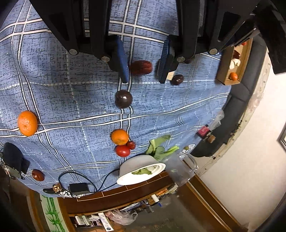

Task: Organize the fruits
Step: 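Grasp a beige block with the left tool while the right tool grasps a red date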

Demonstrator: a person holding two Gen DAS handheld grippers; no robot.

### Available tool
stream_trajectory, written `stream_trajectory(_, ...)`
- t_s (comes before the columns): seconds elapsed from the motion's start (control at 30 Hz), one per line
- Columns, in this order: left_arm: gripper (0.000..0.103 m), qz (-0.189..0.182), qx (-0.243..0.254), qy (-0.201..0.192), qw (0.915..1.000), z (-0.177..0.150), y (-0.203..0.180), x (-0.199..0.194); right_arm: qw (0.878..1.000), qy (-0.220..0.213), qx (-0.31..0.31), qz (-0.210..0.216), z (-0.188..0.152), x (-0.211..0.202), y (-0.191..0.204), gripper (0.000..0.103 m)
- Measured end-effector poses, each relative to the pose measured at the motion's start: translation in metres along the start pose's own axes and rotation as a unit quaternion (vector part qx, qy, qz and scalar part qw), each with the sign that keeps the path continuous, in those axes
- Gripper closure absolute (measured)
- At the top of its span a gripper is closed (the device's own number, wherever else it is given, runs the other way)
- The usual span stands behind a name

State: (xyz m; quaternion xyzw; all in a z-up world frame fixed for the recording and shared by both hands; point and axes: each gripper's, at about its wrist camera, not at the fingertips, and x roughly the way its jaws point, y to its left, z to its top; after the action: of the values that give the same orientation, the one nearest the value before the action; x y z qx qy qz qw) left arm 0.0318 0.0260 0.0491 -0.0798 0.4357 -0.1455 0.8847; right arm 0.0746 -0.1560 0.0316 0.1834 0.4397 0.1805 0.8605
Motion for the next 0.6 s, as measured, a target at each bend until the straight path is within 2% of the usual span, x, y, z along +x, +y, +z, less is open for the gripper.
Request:
stream_trajectory(0.1,0.060,0.010,0.016,0.011,0.9998,0.007,-0.011,0.022,1.000,-0.006,-0.001,-0.013,0.001,0.001,-0.002,0.067)
stream_trajectory(0.17,0.061,0.012,0.020,0.019,0.9995,0.009,-0.012,0.034,1.000,-0.005,0.011,-0.007,0.003,0.001,-0.006,0.067)
stream_trajectory(0.27,0.062,0.013,0.008,0.036,0.9992,0.012,-0.004,0.048,0.999,-0.011,0.030,-0.003,0.006,-0.004,-0.017,0.067)
stream_trajectory(0.37,0.070,0.003,-0.002,0.043,0.9991,0.011,0.002,0.061,0.998,-0.016,0.056,0.004,0.009,-0.007,-0.030,0.067)
stream_trajectory(0.4,0.076,0.005,0.004,0.032,0.9995,0.011,0.001,0.059,0.998,-0.015,0.062,0.009,0.009,-0.008,-0.033,0.066)
stream_trajectory(0.5,0.076,-0.004,0.009,0.032,0.9994,0.009,0.000,0.054,0.997,-0.010,0.074,0.026,0.010,-0.006,-0.036,0.066)
stream_trajectory(0.6,0.076,-0.013,0.002,0.029,0.9995,0.007,0.006,0.050,0.997,0.004,0.060,0.038,0.008,0.002,-0.028,0.066)
